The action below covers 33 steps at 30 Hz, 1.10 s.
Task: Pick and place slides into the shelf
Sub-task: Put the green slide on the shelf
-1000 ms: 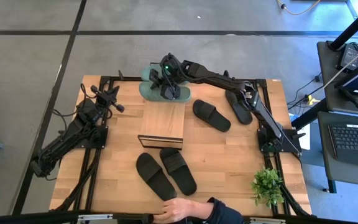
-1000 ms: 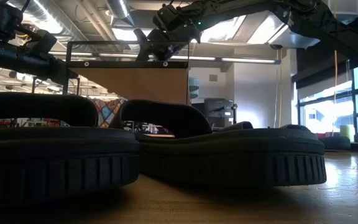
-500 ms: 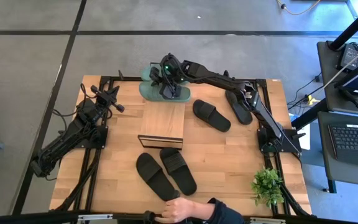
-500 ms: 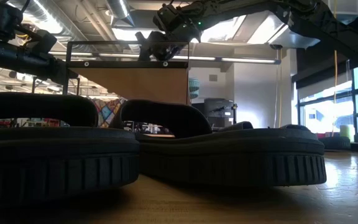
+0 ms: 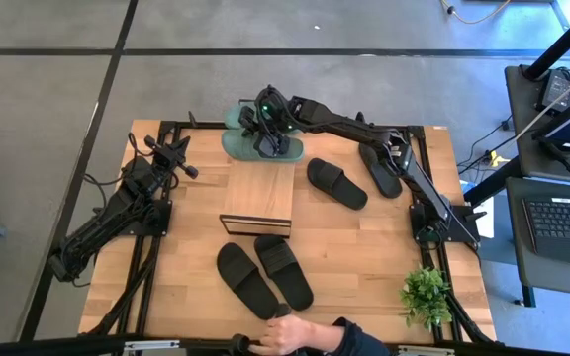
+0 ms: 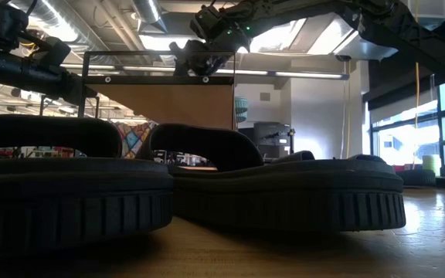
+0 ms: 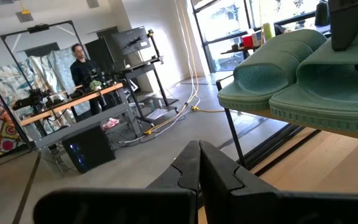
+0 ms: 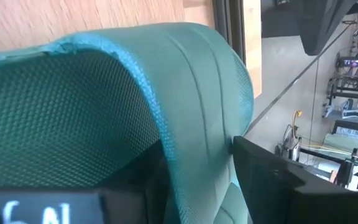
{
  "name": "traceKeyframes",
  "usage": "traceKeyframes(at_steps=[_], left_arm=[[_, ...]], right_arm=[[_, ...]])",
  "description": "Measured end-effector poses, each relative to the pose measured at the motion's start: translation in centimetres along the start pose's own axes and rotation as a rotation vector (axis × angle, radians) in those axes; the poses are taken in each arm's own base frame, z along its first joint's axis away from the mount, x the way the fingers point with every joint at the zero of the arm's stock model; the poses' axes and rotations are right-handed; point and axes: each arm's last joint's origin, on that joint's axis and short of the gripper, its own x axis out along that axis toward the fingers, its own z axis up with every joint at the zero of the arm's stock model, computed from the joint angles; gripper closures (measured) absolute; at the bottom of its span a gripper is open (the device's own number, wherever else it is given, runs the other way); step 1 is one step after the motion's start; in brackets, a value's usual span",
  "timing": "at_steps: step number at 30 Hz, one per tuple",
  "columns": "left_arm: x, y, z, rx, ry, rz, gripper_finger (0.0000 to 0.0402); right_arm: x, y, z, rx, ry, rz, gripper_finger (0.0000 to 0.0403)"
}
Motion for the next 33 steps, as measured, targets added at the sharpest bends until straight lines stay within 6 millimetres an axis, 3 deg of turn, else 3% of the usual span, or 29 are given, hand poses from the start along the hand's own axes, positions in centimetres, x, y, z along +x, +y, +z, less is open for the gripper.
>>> traceKeyframes(at_steps=[21, 33], left_arm=[[0.0, 0.0, 0.0, 0.000, 0.000, 0.000, 0.0401], [0.0, 0.0, 0.0, 0.000, 0.000, 0.000, 0.0401]], right_arm=[[0.0, 0.1, 0.0, 0.022, 0.048, 0.014, 0.0231], [0.2, 0.0, 1.4, -0.018, 0.100, 0.022, 0.0152]])
